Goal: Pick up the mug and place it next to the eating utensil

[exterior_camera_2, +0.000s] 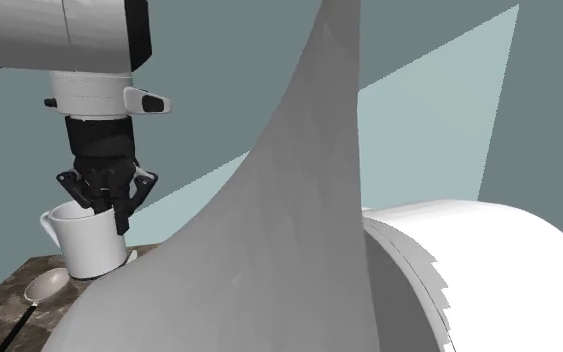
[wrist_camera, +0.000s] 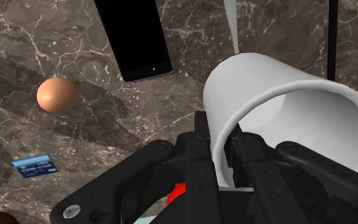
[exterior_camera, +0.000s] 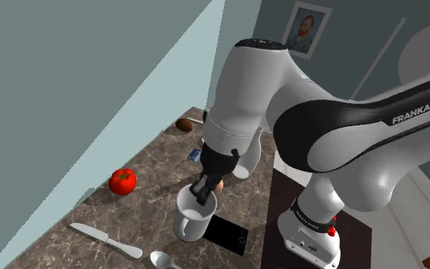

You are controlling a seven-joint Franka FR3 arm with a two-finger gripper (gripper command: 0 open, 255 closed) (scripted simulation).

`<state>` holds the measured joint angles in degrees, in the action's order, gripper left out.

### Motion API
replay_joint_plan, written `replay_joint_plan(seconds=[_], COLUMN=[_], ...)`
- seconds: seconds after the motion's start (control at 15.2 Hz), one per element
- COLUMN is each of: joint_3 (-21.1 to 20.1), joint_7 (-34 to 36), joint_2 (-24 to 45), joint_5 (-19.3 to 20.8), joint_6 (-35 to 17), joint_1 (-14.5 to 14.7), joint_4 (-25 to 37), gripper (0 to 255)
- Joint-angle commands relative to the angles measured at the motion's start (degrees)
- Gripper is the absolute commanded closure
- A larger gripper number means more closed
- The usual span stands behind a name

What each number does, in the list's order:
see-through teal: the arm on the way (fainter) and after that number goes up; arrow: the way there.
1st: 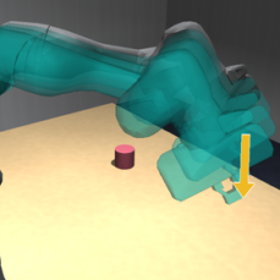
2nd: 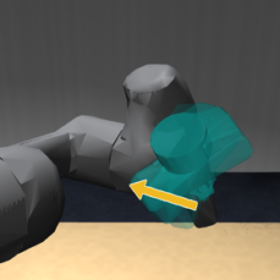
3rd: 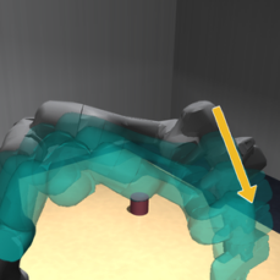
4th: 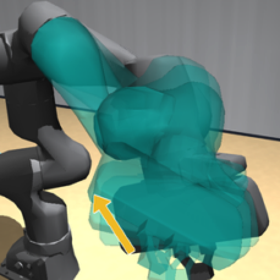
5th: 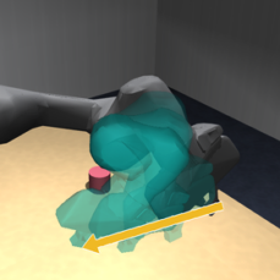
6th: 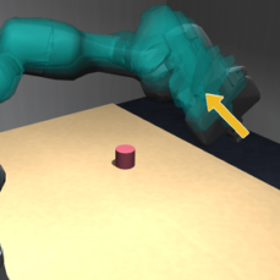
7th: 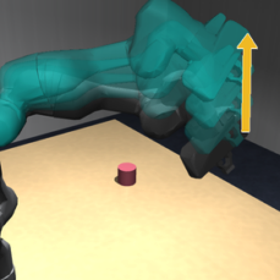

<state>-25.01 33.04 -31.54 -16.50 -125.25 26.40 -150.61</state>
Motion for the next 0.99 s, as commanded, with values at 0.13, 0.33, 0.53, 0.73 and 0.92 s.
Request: replay_joint_plan(seconds=[0.13,0.33,0.53,0.73,0.92], joint_3=[-4.40,-7.98,-11.73,-15.71,-19.94], joint_7=[5.85,10.35,14.98,19.71,24.58], joint_2=[-2.06,-2.26,-1.77,-0.65,1.10], joint_5=[-2.76,-4.42,-5.73,-6.61,-6.93], joint_6=[0.91,1.28,1.49,1.56,1.48], joint_1=[3.48,5.55,7.20,8.28,8.74], joint_4=[-0.39,0.47,1.96,4.05,6.70], gripper=[255,255,255,255,255])
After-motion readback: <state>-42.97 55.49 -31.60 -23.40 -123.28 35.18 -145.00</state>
